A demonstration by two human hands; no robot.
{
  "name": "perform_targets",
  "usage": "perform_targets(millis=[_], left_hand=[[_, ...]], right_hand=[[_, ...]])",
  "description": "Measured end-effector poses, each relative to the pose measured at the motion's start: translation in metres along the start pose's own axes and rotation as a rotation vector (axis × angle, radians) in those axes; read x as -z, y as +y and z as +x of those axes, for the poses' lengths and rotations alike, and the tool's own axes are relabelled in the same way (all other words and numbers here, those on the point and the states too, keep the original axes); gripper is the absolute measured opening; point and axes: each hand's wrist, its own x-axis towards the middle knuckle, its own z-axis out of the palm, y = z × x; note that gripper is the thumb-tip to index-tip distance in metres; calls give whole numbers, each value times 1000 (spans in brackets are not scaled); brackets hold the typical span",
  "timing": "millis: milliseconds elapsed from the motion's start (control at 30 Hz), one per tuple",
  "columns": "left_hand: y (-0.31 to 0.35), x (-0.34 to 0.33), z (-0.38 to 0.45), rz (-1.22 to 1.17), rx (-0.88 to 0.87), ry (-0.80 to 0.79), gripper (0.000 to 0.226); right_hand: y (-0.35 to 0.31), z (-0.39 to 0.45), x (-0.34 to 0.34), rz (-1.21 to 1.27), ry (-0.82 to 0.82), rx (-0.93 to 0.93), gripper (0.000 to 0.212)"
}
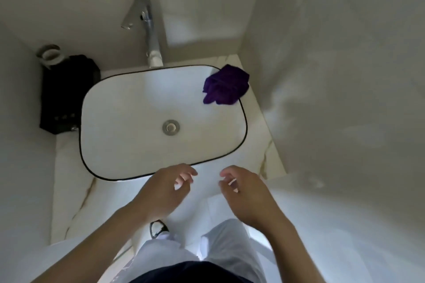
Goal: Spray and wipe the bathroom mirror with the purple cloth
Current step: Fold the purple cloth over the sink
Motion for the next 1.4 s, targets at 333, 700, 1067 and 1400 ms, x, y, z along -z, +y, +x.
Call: perform_targets(millis=[333, 700, 1067, 1400], left_hand=[[49, 0, 52, -260, 137, 319, 34], [78, -7, 40, -331, 249, 525, 31], [74, 24, 40, -419, 112, 503, 36], [79, 73, 18, -614, -83, 584, 27]], right_hand=[[-28, 168, 74, -212, 85, 243, 23], [14, 262, 92, -167, 348, 192, 24], [-64, 144, 98, 613, 147, 182, 30], [-149, 61, 105, 969, -13, 310, 24]])
